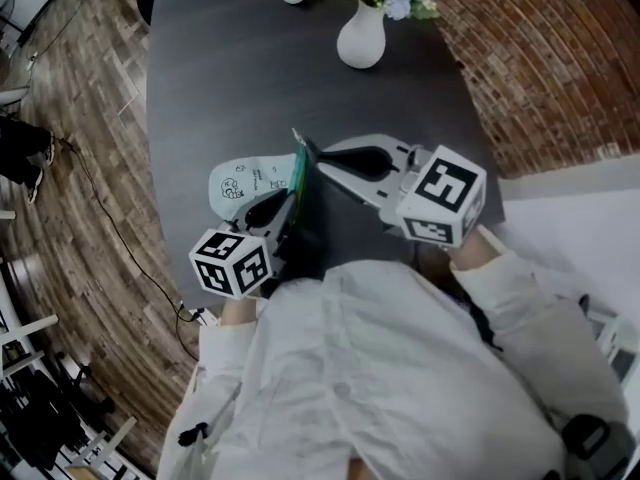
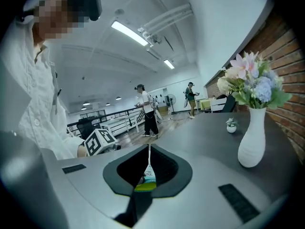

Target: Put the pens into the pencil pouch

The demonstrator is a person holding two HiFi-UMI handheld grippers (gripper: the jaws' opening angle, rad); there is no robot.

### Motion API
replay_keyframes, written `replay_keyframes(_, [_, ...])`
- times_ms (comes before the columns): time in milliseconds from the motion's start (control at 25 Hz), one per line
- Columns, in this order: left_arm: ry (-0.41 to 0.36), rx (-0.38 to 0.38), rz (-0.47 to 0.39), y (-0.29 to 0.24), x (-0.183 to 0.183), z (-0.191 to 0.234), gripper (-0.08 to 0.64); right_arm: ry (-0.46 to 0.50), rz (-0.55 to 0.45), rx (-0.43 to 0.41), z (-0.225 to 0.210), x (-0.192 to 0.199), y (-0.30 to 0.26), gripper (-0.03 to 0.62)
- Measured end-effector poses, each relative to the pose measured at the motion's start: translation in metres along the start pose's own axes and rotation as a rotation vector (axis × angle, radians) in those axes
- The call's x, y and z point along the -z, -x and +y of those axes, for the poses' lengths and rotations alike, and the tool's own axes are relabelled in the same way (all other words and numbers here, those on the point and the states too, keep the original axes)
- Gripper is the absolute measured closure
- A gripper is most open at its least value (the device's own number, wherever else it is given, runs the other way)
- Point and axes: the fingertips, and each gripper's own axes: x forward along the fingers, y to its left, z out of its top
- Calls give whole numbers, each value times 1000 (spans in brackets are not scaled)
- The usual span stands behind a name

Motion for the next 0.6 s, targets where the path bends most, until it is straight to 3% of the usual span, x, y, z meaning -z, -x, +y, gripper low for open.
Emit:
replay_keyframes(240, [-35,-16,77,-19,19,0,520,22,52,16,1,3,-2,575])
replay_keyframes(600, [-62,-44,121,-29,32,-2,517,16,106,28,-1,16,-5,575])
